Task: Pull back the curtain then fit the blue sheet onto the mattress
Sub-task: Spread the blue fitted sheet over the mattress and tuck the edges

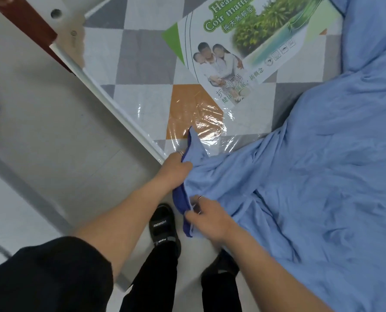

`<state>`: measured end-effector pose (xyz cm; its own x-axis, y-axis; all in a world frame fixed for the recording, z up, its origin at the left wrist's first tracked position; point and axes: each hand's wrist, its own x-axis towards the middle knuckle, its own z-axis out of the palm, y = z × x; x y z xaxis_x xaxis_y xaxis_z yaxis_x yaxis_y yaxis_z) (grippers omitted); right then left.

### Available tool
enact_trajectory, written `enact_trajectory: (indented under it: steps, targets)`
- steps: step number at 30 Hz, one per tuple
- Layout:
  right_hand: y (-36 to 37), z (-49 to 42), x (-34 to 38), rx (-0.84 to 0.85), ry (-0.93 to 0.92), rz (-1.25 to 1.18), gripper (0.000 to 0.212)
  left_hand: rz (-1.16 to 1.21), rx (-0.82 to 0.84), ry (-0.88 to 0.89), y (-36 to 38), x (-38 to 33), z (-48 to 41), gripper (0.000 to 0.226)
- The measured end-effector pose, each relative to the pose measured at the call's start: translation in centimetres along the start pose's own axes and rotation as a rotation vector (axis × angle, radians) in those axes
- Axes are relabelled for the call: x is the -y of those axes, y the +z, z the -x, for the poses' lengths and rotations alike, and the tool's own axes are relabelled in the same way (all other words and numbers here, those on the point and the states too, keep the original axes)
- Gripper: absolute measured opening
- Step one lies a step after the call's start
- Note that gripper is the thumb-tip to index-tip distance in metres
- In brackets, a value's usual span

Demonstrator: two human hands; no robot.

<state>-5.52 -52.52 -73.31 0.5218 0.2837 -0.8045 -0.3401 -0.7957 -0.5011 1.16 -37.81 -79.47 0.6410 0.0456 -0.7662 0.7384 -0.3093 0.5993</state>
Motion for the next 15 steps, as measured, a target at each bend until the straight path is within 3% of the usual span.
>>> enact_trajectory:
  steps: [4, 6, 9, 12, 15]
  targets:
    - [-4.8, -2.2, 1.9, -0.402, 0.056, -0.371, 0.024, -0.126, 0.116, 0.269, -0.7, 0.6, 4.7, 0.026]
    - [-7.3, -4.0, 4.0, -0.435, 0.163, -0.551, 0.042, -0.062, 0.089, 0.312, -1.8, 1.5, 6.3, 0.032]
    - [-10.1, -6.5, 7.0, -0.342, 0.261, -0.537, 0.038, 0.086, -0.019, 0.268, -4.1, 1.6, 7.1, 0.044]
    - [-10.3, -8.3, 9.2, -0.087, 0.400, -0.526, 0.052, 0.244, -0.156, 0.178, -7.5, 0.7, 7.4, 0.051]
    - [-9.1, -9.9, 11.2, 0.017, 0.436, -0.512, 0.023, 0.246, -0.239, 0.167, -10.6, 0.4, 7.0, 0.053]
